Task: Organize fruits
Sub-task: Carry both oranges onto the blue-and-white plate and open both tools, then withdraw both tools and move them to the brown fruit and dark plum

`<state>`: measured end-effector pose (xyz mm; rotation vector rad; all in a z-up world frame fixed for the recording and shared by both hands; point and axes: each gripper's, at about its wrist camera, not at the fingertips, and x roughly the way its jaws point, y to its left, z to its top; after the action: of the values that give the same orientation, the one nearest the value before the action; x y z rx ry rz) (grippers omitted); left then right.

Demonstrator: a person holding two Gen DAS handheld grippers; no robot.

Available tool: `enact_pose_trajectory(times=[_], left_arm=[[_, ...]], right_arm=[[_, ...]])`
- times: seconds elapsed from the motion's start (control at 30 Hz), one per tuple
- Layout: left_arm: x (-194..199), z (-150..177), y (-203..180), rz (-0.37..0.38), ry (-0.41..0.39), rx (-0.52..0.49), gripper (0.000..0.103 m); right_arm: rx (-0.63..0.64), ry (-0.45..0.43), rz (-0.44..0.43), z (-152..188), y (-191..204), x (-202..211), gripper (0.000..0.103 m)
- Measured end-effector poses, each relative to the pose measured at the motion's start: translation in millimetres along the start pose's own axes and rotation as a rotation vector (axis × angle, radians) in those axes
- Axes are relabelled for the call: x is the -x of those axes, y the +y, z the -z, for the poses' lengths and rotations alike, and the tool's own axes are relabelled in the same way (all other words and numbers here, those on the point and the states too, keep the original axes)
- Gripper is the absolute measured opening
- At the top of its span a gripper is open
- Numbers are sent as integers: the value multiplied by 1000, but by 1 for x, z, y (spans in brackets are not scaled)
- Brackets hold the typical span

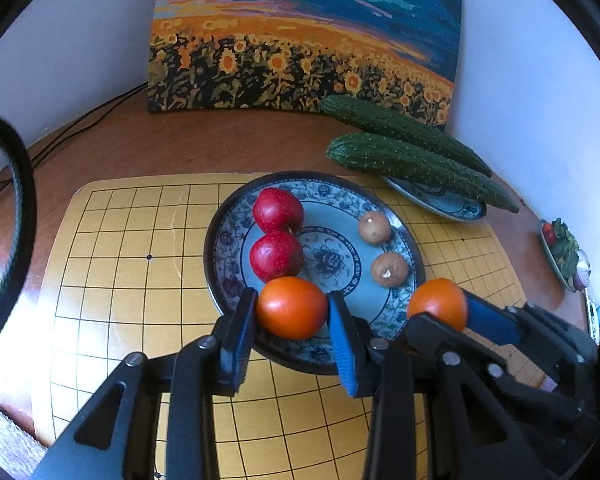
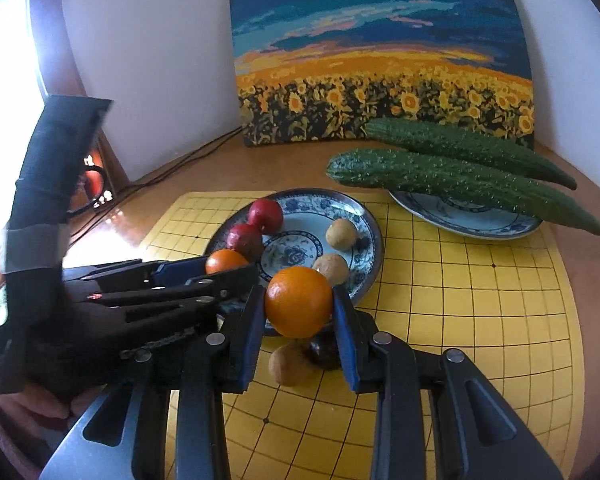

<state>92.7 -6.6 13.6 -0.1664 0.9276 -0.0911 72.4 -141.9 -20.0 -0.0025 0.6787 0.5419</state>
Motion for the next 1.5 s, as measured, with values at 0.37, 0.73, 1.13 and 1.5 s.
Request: enact_pose_trajectory(times=[0.37, 0.73, 1.13, 1.5], left_arm=[[2, 4, 0, -41, 0, -41, 37], [5, 5, 9, 24, 28, 40, 37], [9, 6, 12, 40, 24, 62, 37], [18, 8, 9, 27, 2, 55, 38]], right_arm=[[26, 37, -7, -2, 5, -9, 34], [25, 48, -15, -3, 5, -9, 34], [11, 47, -7, -4, 3, -7, 47], [18, 19, -8, -1, 4, 12, 49]])
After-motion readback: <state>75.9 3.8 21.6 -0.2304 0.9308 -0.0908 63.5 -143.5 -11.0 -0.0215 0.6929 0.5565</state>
